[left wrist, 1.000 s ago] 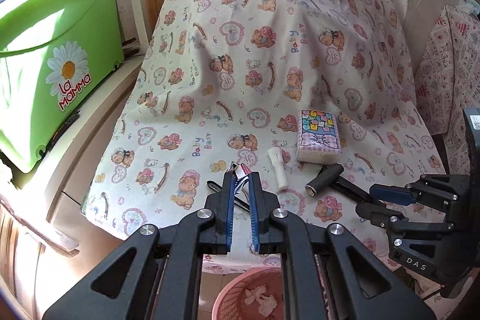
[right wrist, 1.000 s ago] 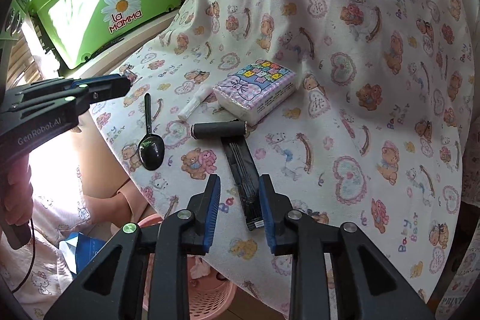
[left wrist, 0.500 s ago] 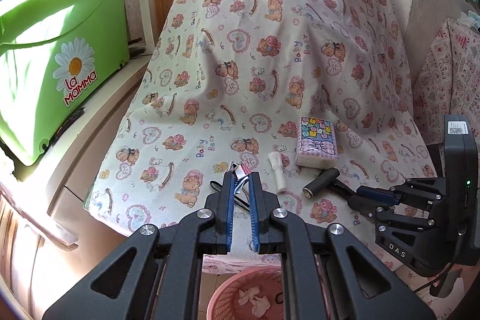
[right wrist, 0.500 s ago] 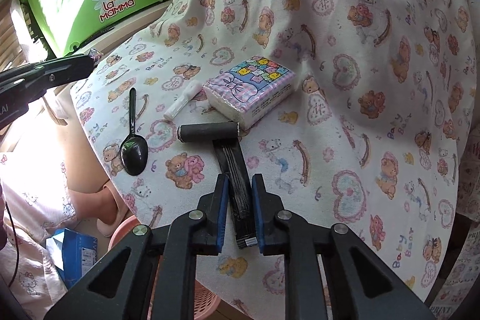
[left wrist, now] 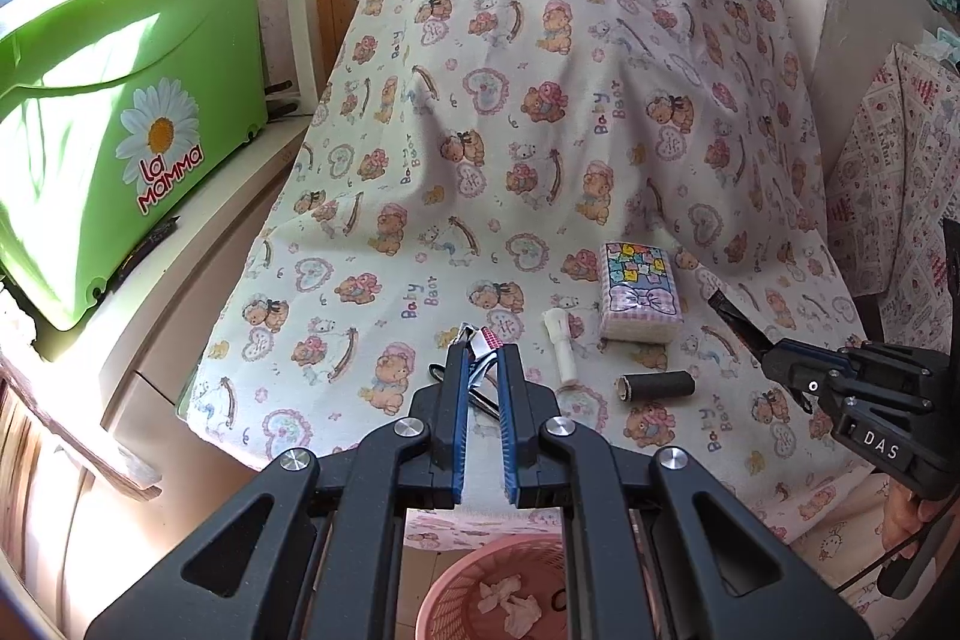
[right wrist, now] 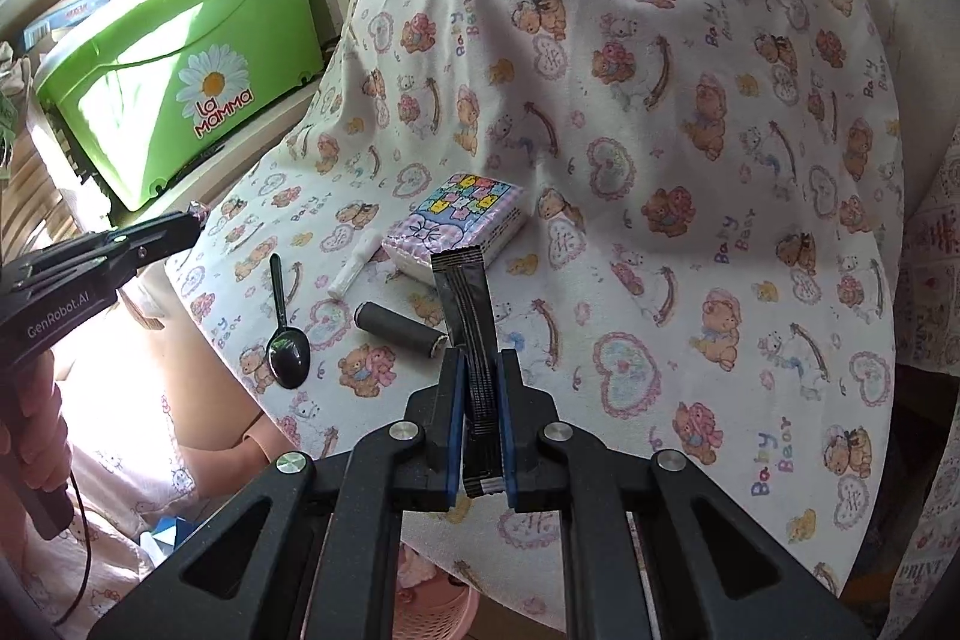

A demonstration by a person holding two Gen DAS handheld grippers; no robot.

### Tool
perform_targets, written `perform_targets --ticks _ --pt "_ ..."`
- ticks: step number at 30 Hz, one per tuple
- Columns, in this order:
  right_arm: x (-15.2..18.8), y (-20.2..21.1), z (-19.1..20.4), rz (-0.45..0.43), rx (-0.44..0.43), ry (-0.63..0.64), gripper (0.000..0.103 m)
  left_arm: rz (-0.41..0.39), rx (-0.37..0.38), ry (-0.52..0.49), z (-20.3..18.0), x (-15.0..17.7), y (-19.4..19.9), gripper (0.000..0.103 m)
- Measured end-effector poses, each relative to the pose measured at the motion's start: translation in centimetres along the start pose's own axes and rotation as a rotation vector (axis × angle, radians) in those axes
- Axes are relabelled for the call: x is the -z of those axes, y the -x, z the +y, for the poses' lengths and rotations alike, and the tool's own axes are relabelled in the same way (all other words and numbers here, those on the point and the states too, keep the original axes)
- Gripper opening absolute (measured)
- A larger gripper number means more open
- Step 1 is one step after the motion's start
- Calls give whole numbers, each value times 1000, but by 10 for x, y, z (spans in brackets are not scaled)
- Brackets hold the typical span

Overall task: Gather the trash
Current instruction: 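Lift the comb and clip and carry both tools over the pink wastebasket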

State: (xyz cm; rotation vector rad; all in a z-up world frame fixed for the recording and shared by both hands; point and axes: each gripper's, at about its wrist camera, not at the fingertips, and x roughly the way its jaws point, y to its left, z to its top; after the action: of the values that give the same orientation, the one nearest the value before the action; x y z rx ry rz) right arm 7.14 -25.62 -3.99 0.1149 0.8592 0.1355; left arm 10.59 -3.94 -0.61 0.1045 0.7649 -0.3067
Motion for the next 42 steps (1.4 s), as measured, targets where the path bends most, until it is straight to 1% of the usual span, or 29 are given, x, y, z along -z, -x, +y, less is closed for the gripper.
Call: perform_targets --ticks 2,3,6,10,14,18,22,25,29,32,36,39,42 --pt "-2 1 -3 -15 39 -3 11 -5 -7 -7 0 0 1 8" --pt "-3 1 -6 -19 43 -9 11 -7 -10 -10 0 0 1 8" --pt "-4 2 -11 -15 12 -45 11 -8 -8 -7 1 1 3 8" --pt "-1 5 0 -24 17 -14 11 -4 -14 -13 1 2 6 8" --pt "5 16 15 -28 -14 -4 11 22 5 -19 -2 2 14 8" --pt "10 35 33 -54 -39 21 12 11 10 -34 -9 4 38 8" --pt "21 55 46 -70 -93 0 12 10 25 -35 -14 13 61 8" --pt "32 66 58 -73 -124 7 12 23 35 -17 -15 24 72 8" --pt "50 75 74 -55 -153 18 12 58 49 5 -14 40 74 8" --pt "63 73 83 -22 -168 36 12 96 36 12 -15 55 62 8" --pt "77 60 89 33 -160 63 12 166 62 68 -8 71 42 8" --pt "84 49 92 81 -171 71 12 199 63 74 -5 78 32 8" --pt "91 37 95 122 -174 88 12 242 93 97 0 83 22 8"
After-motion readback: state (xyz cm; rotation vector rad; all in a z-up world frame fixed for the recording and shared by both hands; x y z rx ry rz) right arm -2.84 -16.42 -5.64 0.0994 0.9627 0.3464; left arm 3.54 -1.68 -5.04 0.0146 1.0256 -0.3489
